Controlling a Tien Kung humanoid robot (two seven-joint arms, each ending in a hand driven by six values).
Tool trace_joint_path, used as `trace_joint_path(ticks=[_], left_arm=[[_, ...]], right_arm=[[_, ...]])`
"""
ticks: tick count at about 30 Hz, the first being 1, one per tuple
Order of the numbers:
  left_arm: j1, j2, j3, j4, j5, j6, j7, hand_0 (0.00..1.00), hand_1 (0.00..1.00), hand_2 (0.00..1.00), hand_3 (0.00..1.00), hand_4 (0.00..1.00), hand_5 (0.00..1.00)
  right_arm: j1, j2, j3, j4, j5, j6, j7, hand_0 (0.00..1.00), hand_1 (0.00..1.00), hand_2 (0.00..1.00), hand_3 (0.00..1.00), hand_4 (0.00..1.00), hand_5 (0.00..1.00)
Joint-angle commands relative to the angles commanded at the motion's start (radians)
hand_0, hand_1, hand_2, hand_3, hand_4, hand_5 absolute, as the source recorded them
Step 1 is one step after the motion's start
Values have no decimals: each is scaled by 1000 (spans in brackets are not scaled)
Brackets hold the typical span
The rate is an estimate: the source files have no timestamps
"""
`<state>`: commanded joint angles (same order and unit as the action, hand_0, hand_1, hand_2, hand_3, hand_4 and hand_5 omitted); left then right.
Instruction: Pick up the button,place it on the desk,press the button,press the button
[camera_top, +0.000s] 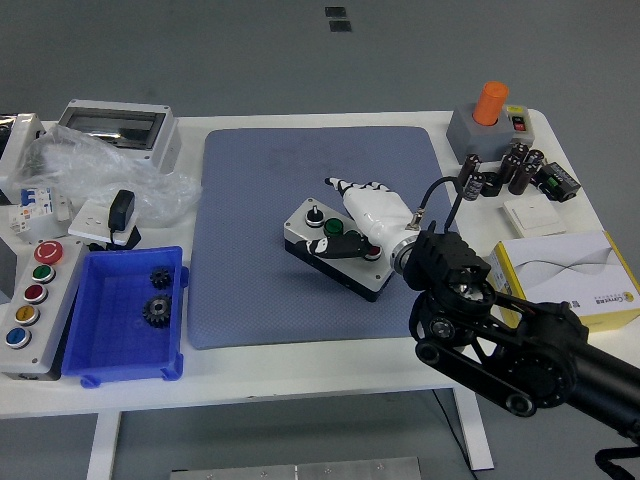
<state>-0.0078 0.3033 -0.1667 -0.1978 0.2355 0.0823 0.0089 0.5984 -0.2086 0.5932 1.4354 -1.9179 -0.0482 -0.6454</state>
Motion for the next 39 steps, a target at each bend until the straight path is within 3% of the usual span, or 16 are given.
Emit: trace_joint_path(ticks=[12, 21, 22, 27, 28, 33, 34, 39], left_arm=[[-2, -3, 8, 0, -4, -4, -7, 584, 624, 601, 628, 735, 277], [-3, -4, 9, 0, -7, -5, -9, 583, 625, 602, 629, 738, 274], [-3, -4, 8, 0, -5, -5, -10, 583, 624, 602, 629, 739, 273], [-4, -5, 2, 0, 2, -6, -11, 583, 624, 602, 629, 739, 273], [-5, -6, 0, 0, 5, -6, -11, 583, 624, 602, 629, 741, 270], [-7, -5, -8, -1, 15, -5, -16, 583, 624, 602, 629, 741, 270], [-7, -5, -10, -2, 16, -3, -19, 583, 623, 602, 629, 743, 271], [-9, -5, -19, -3, 18, 5, -37, 583, 623, 602, 629, 743, 271]], right_arm=[[6, 14, -23, -56, 14, 24, 0, 958, 940, 959, 998, 998, 718], [12, 18, -48, -90, -17, -8, 0, 905, 931, 956, 998, 998, 730], [12, 18, -50, -94, -21, -7, 0, 777, 877, 932, 998, 998, 722], [20, 19, -64, -108, -44, 0, 0, 777, 877, 932, 998, 998, 722], [21, 20, -68, -110, -47, 2, 0, 492, 742, 833, 998, 995, 520], [26, 24, -84, -120, -52, 8, 0, 492, 742, 833, 998, 995, 520], [26, 25, -87, -122, -53, 8, 0, 370, 676, 768, 925, 949, 427], [29, 27, -102, -127, -65, 7, 0, 370, 676, 768, 925, 949, 427]])
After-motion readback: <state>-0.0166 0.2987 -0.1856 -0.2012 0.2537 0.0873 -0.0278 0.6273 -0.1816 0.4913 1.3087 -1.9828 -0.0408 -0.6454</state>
